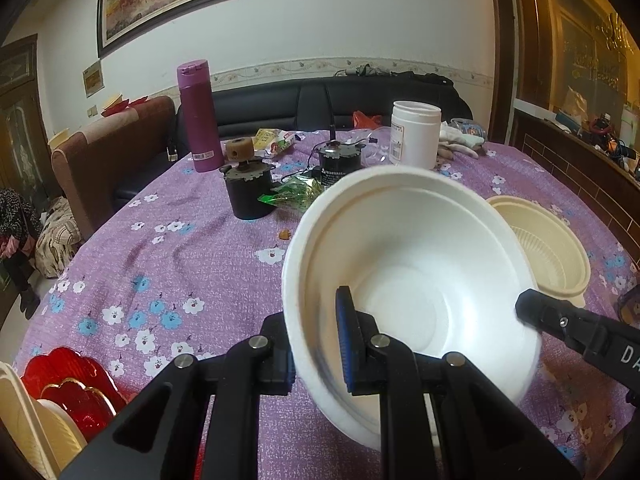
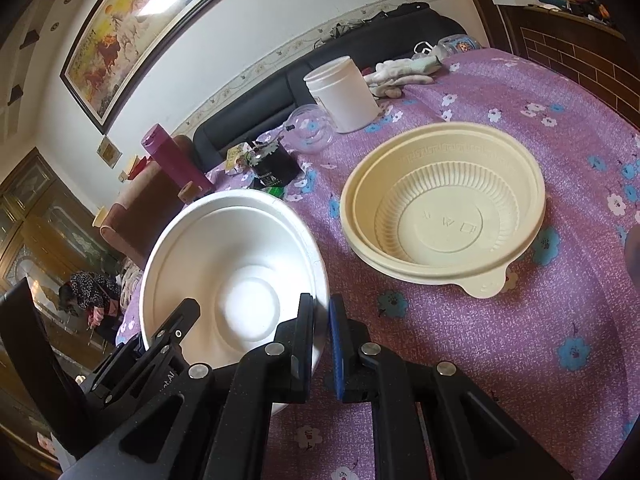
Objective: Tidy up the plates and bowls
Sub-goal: 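Carry the white bowl with the right gripper toward the plate stack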
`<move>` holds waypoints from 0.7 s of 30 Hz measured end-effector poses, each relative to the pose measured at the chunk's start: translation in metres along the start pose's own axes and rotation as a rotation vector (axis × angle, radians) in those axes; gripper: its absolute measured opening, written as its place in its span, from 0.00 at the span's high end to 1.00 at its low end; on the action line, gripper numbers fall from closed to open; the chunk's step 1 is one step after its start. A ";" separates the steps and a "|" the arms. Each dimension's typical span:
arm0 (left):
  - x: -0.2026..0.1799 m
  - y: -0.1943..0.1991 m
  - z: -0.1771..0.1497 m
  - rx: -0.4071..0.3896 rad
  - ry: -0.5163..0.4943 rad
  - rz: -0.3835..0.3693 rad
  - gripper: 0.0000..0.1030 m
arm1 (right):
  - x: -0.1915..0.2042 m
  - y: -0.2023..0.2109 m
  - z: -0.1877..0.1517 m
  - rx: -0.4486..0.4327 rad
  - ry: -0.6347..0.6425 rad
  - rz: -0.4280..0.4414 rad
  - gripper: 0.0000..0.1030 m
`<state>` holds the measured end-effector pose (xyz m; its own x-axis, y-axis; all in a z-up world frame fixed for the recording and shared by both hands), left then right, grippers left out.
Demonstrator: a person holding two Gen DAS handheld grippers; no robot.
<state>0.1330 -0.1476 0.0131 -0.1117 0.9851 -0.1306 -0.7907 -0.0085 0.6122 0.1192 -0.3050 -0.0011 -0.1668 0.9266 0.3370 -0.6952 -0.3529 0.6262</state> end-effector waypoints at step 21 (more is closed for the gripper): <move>0.015 0.108 -0.002 -0.078 -0.032 -0.048 0.81 | 0.047 0.091 -0.013 -0.063 0.053 0.034 0.89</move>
<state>0.0444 -0.1345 0.0761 -0.0541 0.9897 -0.1325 -0.8392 0.0269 0.5432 0.0387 -0.2922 0.0622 -0.2266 0.9204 0.3185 -0.7309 -0.3768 0.5690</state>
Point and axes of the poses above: each gripper's, at about its wrist camera, not at the fingertips, and y roughly against the way its jaws point, x to its left, z to its top, the point moved 6 cm from there along -y, roughly the way its jaws point, and after that the axes turned 13 degrees about y, right-handed, at the moved point
